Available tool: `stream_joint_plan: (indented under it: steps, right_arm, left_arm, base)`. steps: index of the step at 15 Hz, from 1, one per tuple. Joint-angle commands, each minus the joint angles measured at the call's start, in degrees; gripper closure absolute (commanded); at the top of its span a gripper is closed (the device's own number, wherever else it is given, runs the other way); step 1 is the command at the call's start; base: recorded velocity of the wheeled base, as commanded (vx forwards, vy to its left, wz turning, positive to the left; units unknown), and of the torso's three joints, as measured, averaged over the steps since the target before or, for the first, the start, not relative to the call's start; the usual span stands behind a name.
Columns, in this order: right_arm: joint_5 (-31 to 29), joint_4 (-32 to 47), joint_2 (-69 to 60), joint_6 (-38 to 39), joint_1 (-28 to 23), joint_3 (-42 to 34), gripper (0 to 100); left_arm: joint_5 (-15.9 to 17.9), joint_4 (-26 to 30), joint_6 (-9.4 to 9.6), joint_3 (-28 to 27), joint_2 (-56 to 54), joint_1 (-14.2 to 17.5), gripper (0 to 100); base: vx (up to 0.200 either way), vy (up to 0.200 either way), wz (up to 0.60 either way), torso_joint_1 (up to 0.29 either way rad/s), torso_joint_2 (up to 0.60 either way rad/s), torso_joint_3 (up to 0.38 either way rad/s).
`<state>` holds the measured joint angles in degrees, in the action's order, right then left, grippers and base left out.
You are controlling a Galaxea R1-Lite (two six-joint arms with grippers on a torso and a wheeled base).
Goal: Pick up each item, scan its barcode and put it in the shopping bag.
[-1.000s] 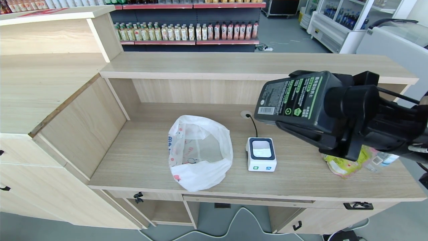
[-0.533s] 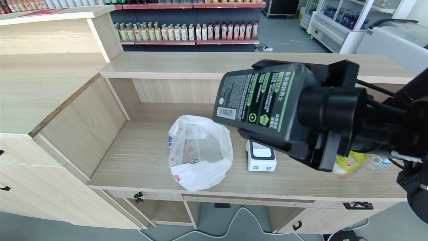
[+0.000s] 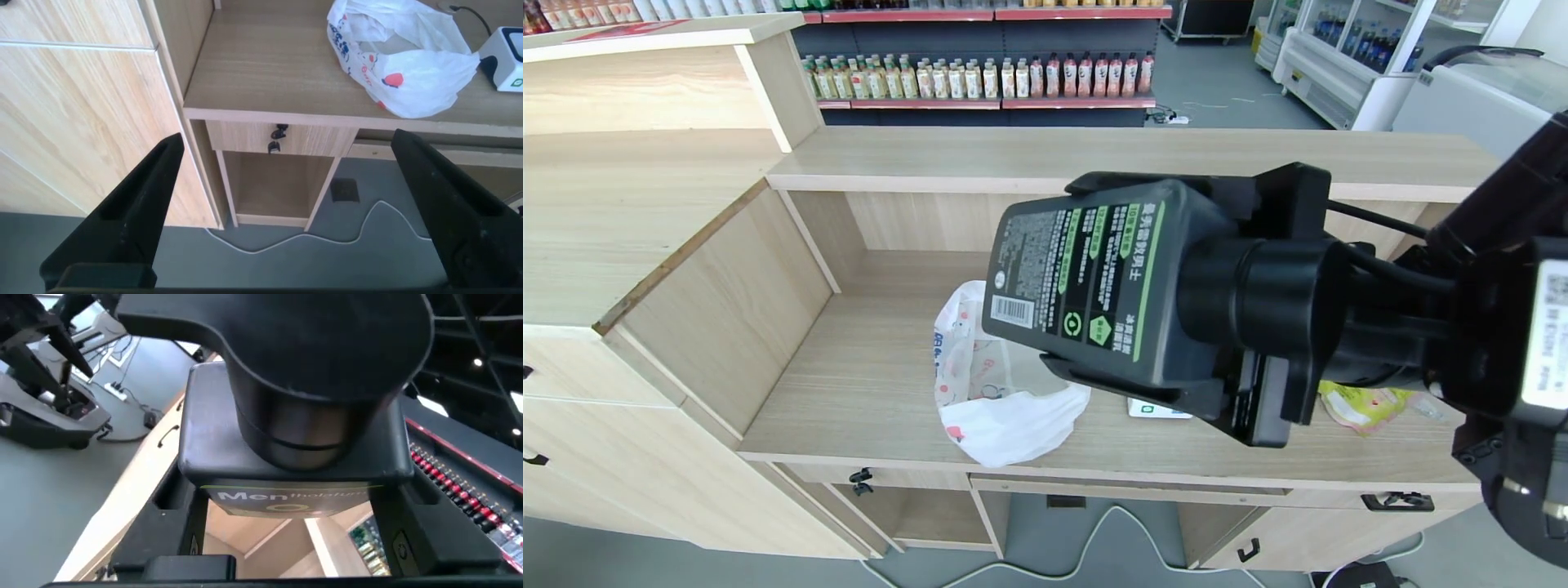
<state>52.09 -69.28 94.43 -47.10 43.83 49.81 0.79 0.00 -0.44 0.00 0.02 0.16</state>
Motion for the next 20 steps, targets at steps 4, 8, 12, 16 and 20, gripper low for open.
stream_joint_plan:
  steps: [4,8,12,16,20]
  right_arm:
    - [-0.8,0.4,-1.1,0.1,0.5,-0.5,100]
    - [-22.8,17.5,-12.5,6.2,-6.1,-7.5,100]
    - [-45.0,34.5,-25.8,28.2,-19.7,-14.7,100]
    - [-47.3,52.1,-35.3,43.6,-36.1,-19.4,100]
    - [-47.1,59.5,-38.1,46.0,-43.1,-22.8,100]
  left_arm:
    - [0.0,0.0,0.00,0.0,0.0,0.0,0]
    - [0.0,0.0,0.00,0.0,0.0,0.0,0]
    - [0.0,0.0,0.00,0.0,0.0,0.0,0]
    - [0.0,0.0,0.00,0.0,0.0,0.0,0]
    - [0.0,0.0,0.00,0.0,0.0,0.0,0]
  base:
    - [0.000,0.000,0.00,0.000,0.00,0.000]
    - [0.000,0.000,0.00,0.000,0.00,0.000]
    - [0.000,0.000,0.00,0.000,0.00,0.000]
    - [0.000,0.000,0.00,0.000,0.00,0.000]
    - [0.000,0.000,0.00,0.000,0.00,0.000]
